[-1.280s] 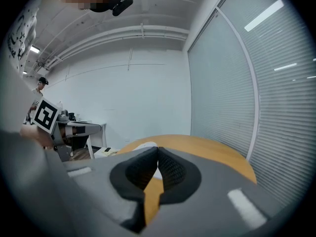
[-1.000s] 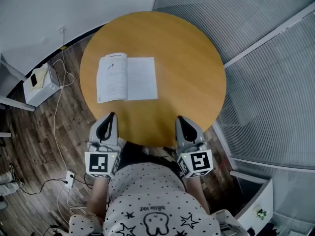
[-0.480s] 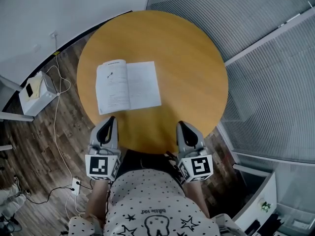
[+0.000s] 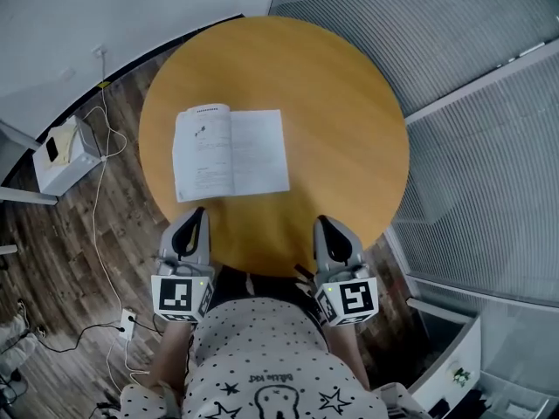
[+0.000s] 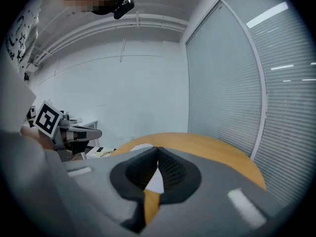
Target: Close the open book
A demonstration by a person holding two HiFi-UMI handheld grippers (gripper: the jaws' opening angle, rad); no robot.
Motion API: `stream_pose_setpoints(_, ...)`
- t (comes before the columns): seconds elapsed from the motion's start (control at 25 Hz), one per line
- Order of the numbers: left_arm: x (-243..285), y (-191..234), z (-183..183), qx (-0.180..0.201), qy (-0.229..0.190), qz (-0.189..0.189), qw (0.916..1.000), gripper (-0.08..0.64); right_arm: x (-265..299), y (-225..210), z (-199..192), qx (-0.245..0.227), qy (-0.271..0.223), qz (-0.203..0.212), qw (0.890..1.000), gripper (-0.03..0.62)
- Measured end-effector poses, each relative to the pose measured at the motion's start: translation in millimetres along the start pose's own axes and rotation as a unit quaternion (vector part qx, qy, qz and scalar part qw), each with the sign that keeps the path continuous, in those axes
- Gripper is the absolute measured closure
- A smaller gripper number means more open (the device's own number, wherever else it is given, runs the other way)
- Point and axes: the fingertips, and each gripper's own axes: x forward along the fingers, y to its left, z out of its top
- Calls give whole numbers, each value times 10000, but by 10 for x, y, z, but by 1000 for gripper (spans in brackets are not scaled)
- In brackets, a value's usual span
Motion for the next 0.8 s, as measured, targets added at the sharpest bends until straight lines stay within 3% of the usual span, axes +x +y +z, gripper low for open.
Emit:
stream_pose_setpoints(0.4,7,13,-150,-474,154,551,9972,551,71,-127,-19,-62,67,309,9995,588)
stream_pose_setpoints(0.8,3,-51,-118,-396,152,722,9965,551,117,-222,-20,-35,6,458,9989,588)
